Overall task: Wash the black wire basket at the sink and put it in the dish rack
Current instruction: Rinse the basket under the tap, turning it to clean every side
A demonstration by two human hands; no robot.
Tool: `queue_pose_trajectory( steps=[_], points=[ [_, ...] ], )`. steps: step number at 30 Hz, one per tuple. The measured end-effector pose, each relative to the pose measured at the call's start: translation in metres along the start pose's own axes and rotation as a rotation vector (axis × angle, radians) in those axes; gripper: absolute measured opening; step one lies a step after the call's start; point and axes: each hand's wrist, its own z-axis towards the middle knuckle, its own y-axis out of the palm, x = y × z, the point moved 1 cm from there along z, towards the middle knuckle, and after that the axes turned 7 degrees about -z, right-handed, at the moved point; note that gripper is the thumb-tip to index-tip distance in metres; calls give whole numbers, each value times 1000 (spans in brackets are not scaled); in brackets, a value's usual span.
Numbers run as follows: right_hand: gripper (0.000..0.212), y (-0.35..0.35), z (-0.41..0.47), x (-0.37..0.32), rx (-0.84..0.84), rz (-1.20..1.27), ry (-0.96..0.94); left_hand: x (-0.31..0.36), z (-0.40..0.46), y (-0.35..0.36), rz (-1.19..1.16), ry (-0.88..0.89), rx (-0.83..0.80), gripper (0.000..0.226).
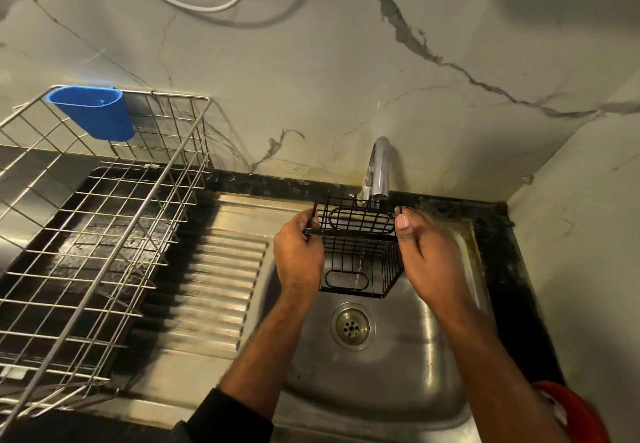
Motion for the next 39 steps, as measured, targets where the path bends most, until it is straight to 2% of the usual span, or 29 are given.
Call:
queue_pose_trajectory(
  steps=[11, 20, 29, 39],
  points=[
    [68, 0, 0, 3, 8, 31, -2, 1, -1, 0, 1, 21, 1, 29],
    [47, -3, -4, -6, 16, 45, -12, -6, -7, -5, -27, -26, 13, 30],
    [44, -1, -2, -5, 24, 123, 70, 3, -10, -10, -2, 11, 32, 30],
    [38, 11, 14, -3, -30, 450, 245, 17, -7, -17, 34, -113, 16, 43]
  ],
)
